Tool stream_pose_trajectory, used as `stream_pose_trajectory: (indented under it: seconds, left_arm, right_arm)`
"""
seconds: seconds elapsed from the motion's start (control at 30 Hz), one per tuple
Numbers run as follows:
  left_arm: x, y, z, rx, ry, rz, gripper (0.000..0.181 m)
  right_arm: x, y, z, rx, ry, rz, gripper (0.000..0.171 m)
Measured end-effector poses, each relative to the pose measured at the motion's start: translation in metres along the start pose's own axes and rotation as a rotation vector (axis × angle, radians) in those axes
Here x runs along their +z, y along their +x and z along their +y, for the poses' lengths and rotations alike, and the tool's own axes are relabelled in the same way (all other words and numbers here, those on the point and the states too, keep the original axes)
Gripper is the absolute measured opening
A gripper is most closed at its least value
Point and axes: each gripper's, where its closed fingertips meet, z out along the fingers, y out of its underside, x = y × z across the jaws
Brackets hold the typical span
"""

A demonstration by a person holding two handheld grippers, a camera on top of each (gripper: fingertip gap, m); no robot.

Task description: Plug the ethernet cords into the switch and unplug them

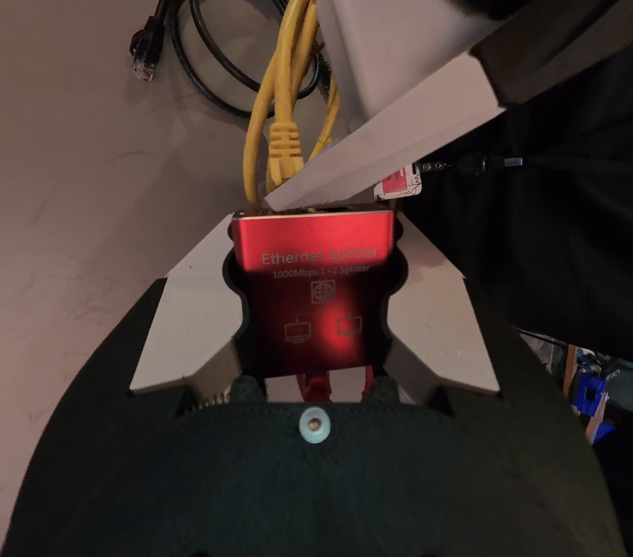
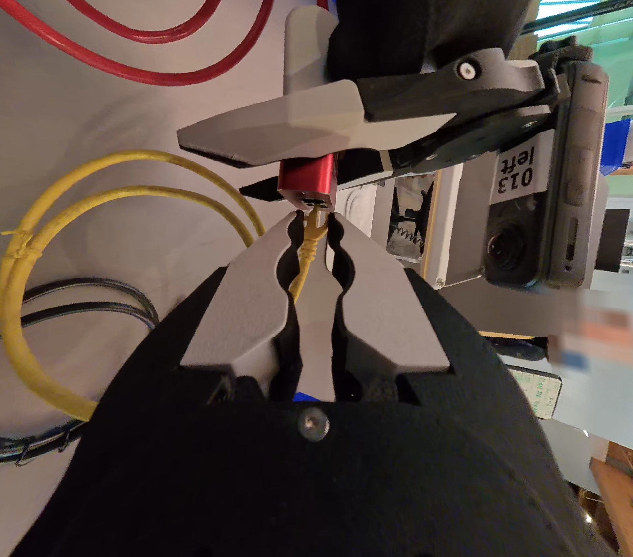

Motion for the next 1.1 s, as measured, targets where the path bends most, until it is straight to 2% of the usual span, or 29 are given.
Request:
stream_pose_trajectory:
  seconds: [0.03,0.2,0.3,0.37,0.43,0.57,0.6,0.63,0.67,0.77,0.9,1.07,1.1]
  left_arm:
    - [0.002,-0.001,0.001,-0.004,-0.01,-0.002,0.082]
    - [0.015,-0.004,0.011,-0.025,-0.059,0.004,0.082]
    - [0.012,-0.005,0.003,-0.036,0.011,0.032,0.082]
    - [0.004,-0.021,0.012,-0.054,0.004,-0.044,0.083]
    - [-0.008,-0.027,0.013,-0.091,0.087,-0.031,0.082]
    - [-0.029,-0.05,0.015,-0.124,0.172,-0.178,0.082]
    - [-0.035,-0.055,0.015,-0.13,0.186,-0.219,0.082]
    - [-0.039,-0.058,0.013,-0.118,0.203,-0.261,0.082]
    - [-0.044,-0.059,0.009,-0.1,0.229,-0.302,0.082]
    - [-0.057,-0.068,0.003,-0.069,0.259,-0.478,0.082]
    - [-0.073,-0.068,-0.014,0.0,0.315,-0.689,0.083]
    - [-0.082,-0.063,-0.027,0.109,0.281,-0.977,0.082]
    - [-0.082,-0.061,-0.028,0.131,0.27,-1.021,0.082]
  right_arm:
    - [0.001,-0.002,0.0,-0.01,-0.011,-0.015,0.012]
    - [0.006,-0.02,0.001,-0.114,-0.083,-0.111,0.011]
    - [0.005,-0.016,0.007,-0.106,-0.1,-0.121,0.012]
    - [0.0,-0.014,0.024,-0.084,-0.149,-0.126,0.011]
    - [-0.006,-0.017,0.035,-0.021,-0.133,-0.136,0.011]
    - [-0.003,-0.021,0.074,0.198,-0.171,-0.165,0.013]
    - [0.0,-0.022,0.088,0.269,-0.221,-0.178,0.043]
    - [0.002,-0.023,0.099,0.319,-0.257,-0.193,0.064]
    - [0.001,-0.022,0.103,0.371,-0.253,-0.198,0.061]
    - [-0.006,-0.006,0.084,0.642,-0.095,-0.215,0.052]
    - [-0.013,0.029,0.032,1.025,0.249,-0.289,0.036]
    - [-0.002,0.05,-0.002,1.34,0.529,-0.442,0.051]
    - [-0.002,0.052,-0.007,1.375,0.587,-0.468,0.047]
